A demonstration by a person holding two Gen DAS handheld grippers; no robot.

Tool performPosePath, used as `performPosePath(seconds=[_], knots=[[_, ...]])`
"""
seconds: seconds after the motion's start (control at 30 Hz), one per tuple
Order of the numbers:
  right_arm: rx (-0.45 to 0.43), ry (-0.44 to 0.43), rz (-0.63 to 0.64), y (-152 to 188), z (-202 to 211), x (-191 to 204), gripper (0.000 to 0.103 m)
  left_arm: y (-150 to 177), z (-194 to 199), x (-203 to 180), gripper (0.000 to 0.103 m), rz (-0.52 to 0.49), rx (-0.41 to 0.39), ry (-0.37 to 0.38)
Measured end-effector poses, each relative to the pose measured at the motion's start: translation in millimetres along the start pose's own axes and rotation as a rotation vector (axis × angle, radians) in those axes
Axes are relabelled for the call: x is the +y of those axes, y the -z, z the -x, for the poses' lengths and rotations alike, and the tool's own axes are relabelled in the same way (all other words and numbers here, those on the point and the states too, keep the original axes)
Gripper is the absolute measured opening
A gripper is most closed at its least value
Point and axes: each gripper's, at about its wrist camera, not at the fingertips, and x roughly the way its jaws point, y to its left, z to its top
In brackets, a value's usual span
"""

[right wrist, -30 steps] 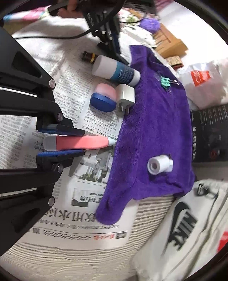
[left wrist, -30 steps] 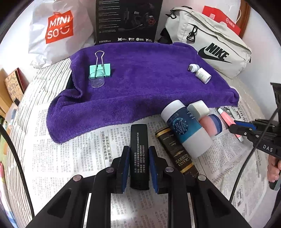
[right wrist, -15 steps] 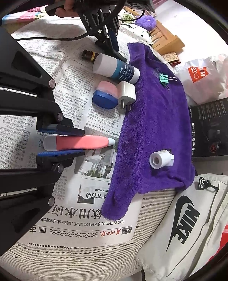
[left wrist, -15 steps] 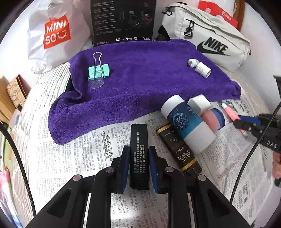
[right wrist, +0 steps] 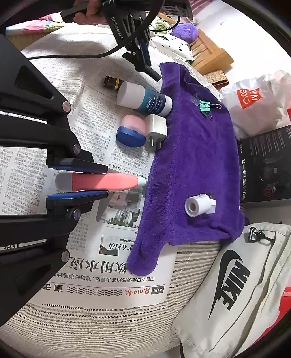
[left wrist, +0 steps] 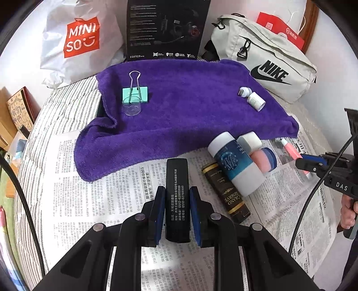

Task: Organize rigid objects
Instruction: 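Carry the black box and pink tube with both tools onto the purple towel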

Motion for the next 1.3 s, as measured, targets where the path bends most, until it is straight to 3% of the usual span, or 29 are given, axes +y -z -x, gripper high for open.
performPosePath(seconds=[0.47, 1.03, 1.3], knots=[[-0.017, -0.064, -0.018, -6, 13, 5, 0.015, -14, 9, 15, 0.021, 0.026, -0.014, 0.029], [-0.058, -0.103, 0.025, -66, 11, 11, 0.015, -56, 17, 18, 0.021, -0.008, -0.051, 0.021], [-0.045, -0.068, 0.031, -96, -12, 3, 0.015, -72, 5, 22, 0.021, -0.006, -0.047, 0.027]])
